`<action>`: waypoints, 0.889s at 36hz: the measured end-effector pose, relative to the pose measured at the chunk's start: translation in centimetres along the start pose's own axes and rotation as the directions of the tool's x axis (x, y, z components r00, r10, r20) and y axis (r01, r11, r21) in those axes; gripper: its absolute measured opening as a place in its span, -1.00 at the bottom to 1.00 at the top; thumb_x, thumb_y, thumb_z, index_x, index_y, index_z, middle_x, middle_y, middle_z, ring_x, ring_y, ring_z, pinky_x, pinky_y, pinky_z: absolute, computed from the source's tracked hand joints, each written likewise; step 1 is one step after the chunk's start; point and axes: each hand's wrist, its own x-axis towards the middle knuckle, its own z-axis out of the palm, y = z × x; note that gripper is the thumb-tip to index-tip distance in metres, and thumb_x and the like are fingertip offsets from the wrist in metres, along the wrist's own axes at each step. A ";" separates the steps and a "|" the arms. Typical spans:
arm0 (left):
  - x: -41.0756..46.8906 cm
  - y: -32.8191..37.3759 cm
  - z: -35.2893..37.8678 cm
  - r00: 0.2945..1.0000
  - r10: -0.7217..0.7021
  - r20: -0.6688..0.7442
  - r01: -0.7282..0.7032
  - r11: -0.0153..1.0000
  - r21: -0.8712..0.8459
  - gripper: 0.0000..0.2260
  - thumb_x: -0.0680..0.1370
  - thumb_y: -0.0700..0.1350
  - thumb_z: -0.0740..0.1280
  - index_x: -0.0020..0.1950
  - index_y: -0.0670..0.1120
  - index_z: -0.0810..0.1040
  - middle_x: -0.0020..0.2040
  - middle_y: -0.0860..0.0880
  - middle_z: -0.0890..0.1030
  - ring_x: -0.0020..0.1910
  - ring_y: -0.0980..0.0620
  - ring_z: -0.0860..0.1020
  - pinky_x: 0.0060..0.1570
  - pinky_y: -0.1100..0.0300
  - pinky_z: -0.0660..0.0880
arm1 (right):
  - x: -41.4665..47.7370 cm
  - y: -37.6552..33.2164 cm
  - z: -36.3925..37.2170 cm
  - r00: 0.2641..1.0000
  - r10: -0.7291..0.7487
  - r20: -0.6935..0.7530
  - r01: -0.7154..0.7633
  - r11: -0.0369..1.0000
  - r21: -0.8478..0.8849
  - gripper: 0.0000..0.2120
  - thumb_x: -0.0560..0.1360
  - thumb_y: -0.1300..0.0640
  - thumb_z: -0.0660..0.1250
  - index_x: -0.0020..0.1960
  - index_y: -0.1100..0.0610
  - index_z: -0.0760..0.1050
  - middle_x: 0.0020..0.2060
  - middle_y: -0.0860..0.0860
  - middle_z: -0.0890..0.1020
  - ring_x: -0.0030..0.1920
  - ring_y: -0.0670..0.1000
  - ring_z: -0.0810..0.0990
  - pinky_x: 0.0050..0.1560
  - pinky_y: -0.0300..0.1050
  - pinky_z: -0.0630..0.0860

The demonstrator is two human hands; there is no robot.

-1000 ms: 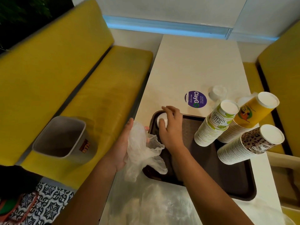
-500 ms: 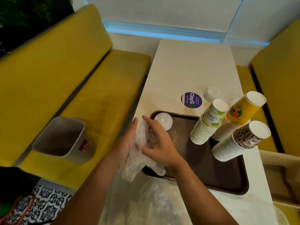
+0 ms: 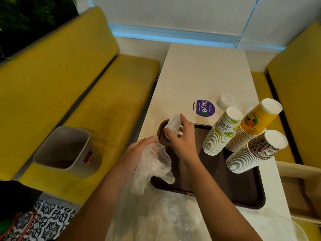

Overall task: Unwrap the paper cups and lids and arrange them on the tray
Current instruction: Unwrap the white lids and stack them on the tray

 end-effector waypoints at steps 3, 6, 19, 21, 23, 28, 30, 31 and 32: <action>0.7 -0.5 -0.4 1.000 -0.012 0.002 0.012 1.000 -0.018 -0.35 0.19 0.51 0.44 0.18 0.22 0.70 0.23 0.05 0.67 0.26 -0.11 0.61 0.36 -0.25 0.48 | 2.2 0.8 -0.3 0.996 -0.088 -0.008 0.075 0.884 -0.461 -0.12 0.53 -0.15 0.47 0.68 -0.02 0.07 0.47 0.04 0.25 0.43 0.14 0.40 0.43 0.11 0.45; 1.1 -0.8 -0.6 1.000 -0.023 -0.006 0.022 1.000 -0.013 -0.33 0.17 0.51 0.42 0.19 0.24 0.69 0.25 0.04 0.67 0.26 -0.12 0.60 0.35 -0.26 0.49 | 4.1 1.8 -0.2 0.997 -0.043 0.060 0.072 0.759 -0.647 -0.16 0.54 -0.14 0.44 0.66 -0.09 0.04 0.50 0.09 0.26 0.45 0.22 0.38 0.44 0.34 0.41; 2.2 -1.3 -1.4 1.000 0.002 0.023 -0.001 0.999 -0.045 -0.42 0.27 0.45 0.42 0.18 0.20 0.71 0.20 0.02 0.71 0.27 -0.11 0.62 0.37 -0.24 0.49 | 7.2 7.1 1.8 0.972 -0.018 0.236 0.216 0.476 -0.852 -0.39 0.66 -0.16 0.22 0.63 -0.01 0.14 0.50 0.22 0.24 0.42 0.29 0.36 0.38 0.27 0.45; 2.4 -1.4 -1.5 1.000 -0.002 0.018 0.002 0.999 -0.046 -0.40 0.26 0.47 0.41 0.19 0.22 0.71 0.23 0.01 0.70 0.29 -0.12 0.61 0.36 -0.25 0.49 | 7.2 7.8 2.0 0.972 -0.013 0.233 0.210 0.476 -0.854 -0.40 0.68 -0.19 0.14 0.65 -0.02 0.11 0.55 0.23 0.19 0.48 0.30 0.31 0.44 0.28 0.39; 2.5 -1.5 -1.6 1.000 0.001 0.017 0.000 0.999 -0.049 -0.33 0.20 0.54 0.43 0.21 0.24 0.69 0.28 0.01 0.66 0.32 -0.13 0.58 0.37 -0.26 0.48 | 7.0 8.6 2.0 0.972 -0.016 0.235 0.215 0.464 -0.859 -0.39 0.70 -0.23 0.05 0.68 -0.05 0.05 0.61 0.24 0.14 0.55 0.30 0.23 0.51 0.29 0.27; 2.8 -1.7 -1.7 1.000 0.003 0.025 -0.002 0.998 -0.064 -0.36 0.25 0.52 0.40 0.22 0.24 0.68 0.29 0.00 0.66 0.32 -0.14 0.58 0.36 -0.27 0.49 | 6.8 9.5 1.7 0.968 -0.014 0.249 0.230 0.441 -0.868 -0.38 0.72 -0.26 -0.03 0.70 -0.08 -0.05 0.65 0.22 0.07 0.61 0.28 0.13 0.60 0.25 0.10; 2.8 -1.7 -1.8 1.000 0.002 0.027 0.000 0.998 -0.060 -0.38 0.28 0.50 0.38 0.23 0.23 0.69 0.27 -0.01 0.67 0.31 -0.15 0.59 0.35 -0.27 0.49 | 6.9 9.3 1.9 0.968 -0.006 0.250 0.227 0.443 -0.867 -0.38 0.72 -0.26 -0.03 0.70 -0.08 -0.05 0.65 0.22 0.06 0.61 0.28 0.12 0.60 0.25 0.10; 2.8 -1.7 -1.8 1.000 0.003 0.029 -0.001 0.998 -0.058 -0.38 0.28 0.49 0.38 0.23 0.23 0.68 0.27 -0.01 0.67 0.31 -0.15 0.59 0.35 -0.28 0.49 | 6.9 9.2 1.9 0.968 -0.002 0.250 0.224 0.452 -0.864 -0.38 0.71 -0.26 -0.02 0.70 -0.09 -0.05 0.65 0.22 0.05 0.61 0.29 0.12 0.60 0.26 0.10; 2.8 -1.7 -1.8 0.999 0.004 0.032 -0.002 0.998 -0.058 -0.38 0.28 0.49 0.38 0.23 0.23 0.68 0.27 -0.01 0.67 0.31 -0.15 0.59 0.36 -0.28 0.49 | 6.9 9.1 1.9 0.969 0.003 0.249 0.219 0.465 -0.858 -0.37 0.71 -0.27 0.00 0.70 -0.10 -0.05 0.65 0.22 0.04 0.62 0.29 0.11 0.61 0.26 0.09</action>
